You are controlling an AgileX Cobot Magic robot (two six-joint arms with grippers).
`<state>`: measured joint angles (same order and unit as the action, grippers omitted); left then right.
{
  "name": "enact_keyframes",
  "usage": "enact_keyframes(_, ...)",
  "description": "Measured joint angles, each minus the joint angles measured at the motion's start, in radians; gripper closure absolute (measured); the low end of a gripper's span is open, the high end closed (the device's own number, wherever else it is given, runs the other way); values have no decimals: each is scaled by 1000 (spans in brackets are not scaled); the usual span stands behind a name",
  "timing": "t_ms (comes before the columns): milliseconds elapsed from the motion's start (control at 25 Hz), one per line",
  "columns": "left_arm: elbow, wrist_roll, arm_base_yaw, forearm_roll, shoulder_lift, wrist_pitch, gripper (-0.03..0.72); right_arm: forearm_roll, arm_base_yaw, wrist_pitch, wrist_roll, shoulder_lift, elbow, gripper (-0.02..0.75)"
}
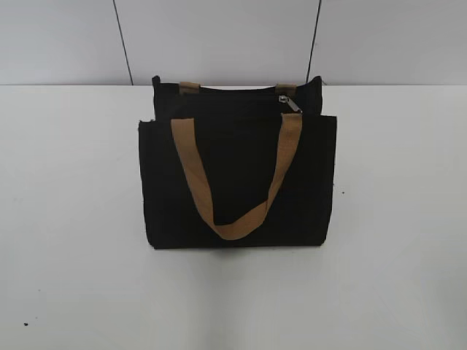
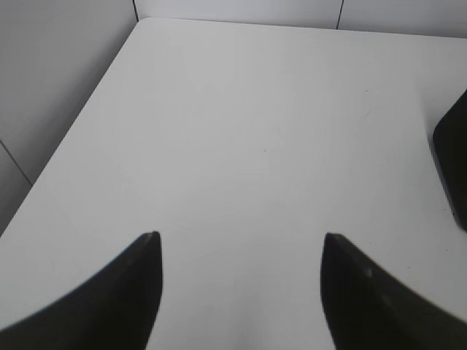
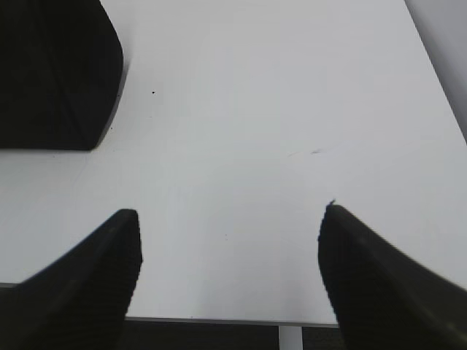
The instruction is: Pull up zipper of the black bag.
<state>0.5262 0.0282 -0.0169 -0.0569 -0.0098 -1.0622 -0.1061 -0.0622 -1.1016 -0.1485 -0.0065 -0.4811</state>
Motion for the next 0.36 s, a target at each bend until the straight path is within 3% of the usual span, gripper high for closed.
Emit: enact_keyframes(360,0,0,0,0,0,0,193,0,0,0,0,0,0,159)
